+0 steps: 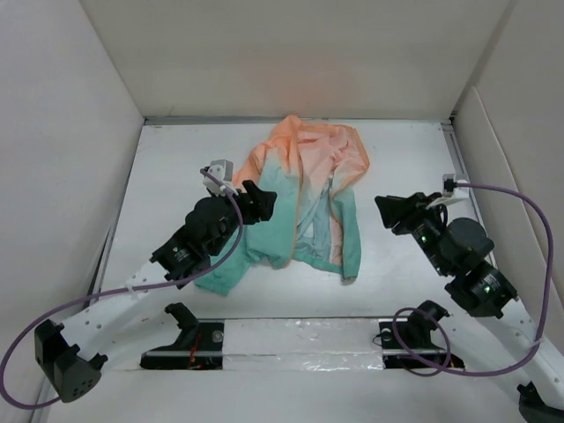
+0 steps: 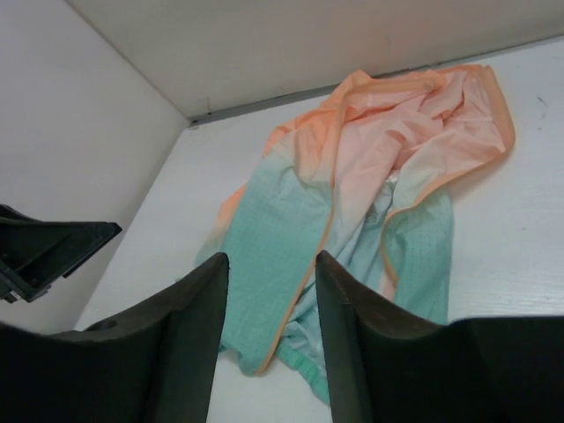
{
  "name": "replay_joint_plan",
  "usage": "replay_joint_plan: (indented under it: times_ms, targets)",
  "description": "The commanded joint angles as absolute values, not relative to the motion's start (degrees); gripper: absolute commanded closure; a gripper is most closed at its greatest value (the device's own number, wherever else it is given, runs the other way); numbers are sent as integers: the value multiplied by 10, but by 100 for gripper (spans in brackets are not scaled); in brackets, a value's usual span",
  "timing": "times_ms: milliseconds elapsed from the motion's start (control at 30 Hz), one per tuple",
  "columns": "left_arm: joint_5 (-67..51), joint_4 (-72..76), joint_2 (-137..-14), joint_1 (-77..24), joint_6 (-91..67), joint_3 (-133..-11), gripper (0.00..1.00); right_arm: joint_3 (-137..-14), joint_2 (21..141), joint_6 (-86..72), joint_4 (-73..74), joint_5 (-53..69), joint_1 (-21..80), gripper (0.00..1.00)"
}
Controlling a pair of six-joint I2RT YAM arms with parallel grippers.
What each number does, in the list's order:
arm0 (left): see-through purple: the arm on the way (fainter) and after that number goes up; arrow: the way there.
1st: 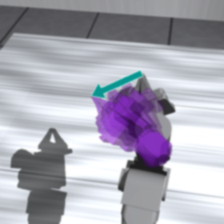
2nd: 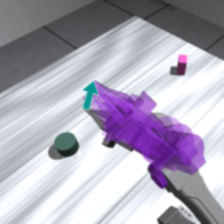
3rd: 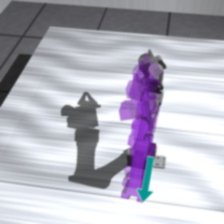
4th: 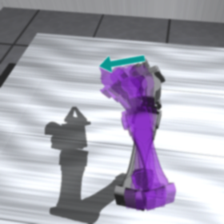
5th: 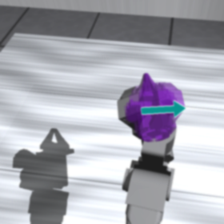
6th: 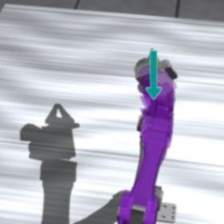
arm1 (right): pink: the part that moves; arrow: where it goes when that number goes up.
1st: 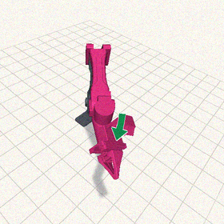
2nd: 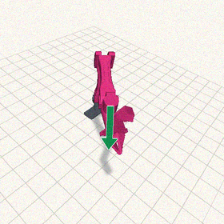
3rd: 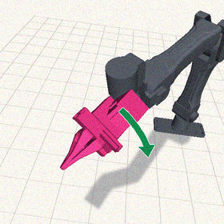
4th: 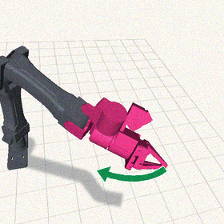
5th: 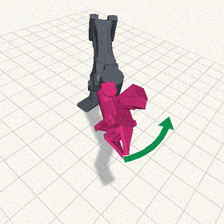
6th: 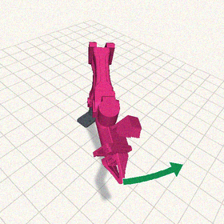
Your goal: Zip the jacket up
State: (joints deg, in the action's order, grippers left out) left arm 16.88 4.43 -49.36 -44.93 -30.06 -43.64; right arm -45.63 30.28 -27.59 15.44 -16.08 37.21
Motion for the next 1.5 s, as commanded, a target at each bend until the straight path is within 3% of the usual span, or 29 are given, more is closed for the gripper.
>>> replay_joint_plan:
  times_ms: [0,33,100,167,300,333,500,600,733,767,867,933,1000,1033,1067,1167,1200,1267,1333,1367,1467]
  targets:
    - [149,69,-476,-451,-310,-429,35,-458,299,-284,167,-170,375,67]
    - [141,64,-474,-451,-309,-428,36,-459,300,-283,169,-165,375,84]
    - [124,68,-472,-451,-301,-425,41,-461,301,-284,172,-160,375,97]
    - [100,74,-475,-459,-288,-419,54,-461,304,-287,180,-153,375,100]
    - [169,30,-496,-508,-285,-429,99,-439,315,-300,178,-119,375,100]
    - [183,22,-500,-517,-290,-430,100,-428,319,-304,159,-89,375,100]
    - [221,-14,-478,-544,-338,-399,100,-342,404,-349,60,10,381,100]
    - [205,-50,-452,-550,-367,-371,94,-315,471,-365,-24,32,395,100]
    - [173,-73,-437,-555,-402,-327,83,-319,567,-378,-111,49,418,77]
    - [163,-73,-437,-555,-409,-319,82,-321,587,-385,-126,54,428,66]
    - [160,-60,-440,-555,-431,-290,78,-325,663,-407,-174,40,466,59]
    - [163,-53,-444,-555,-444,-276,77,-323,699,-424,-216,40,479,60]
    - [168,-38,-448,-555,-452,-263,76,-315,757,-446,-252,47,499,68]
    - [169,-33,-450,-555,-454,-258,76,-314,776,-452,-267,47,505,77]
    - [170,-26,-453,-555,-456,-255,76,-314,795,-456,-288,49,511,100]
    - [165,-12,-465,-555,-460,-237,76,-295,849,-477,-351,47,525,100]
    - [163,-8,-468,-555,-460,-235,76,-290,853,-482,-361,40,525,96]
    - [159,-4,-471,-555,-457,-231,75,-283,859,-491,-377,19,531,77]
    - [160,-4,-479,-555,-454,-232,75,-280,866,-497,-380,13,536,73]
    - [160,-4,-481,-555,-447,-233,75,-280,868,-499,-381,5,536,67]
    - [162,-4,-487,-555,-440,-238,75,-276,880,-507,-385,-17,542,65]
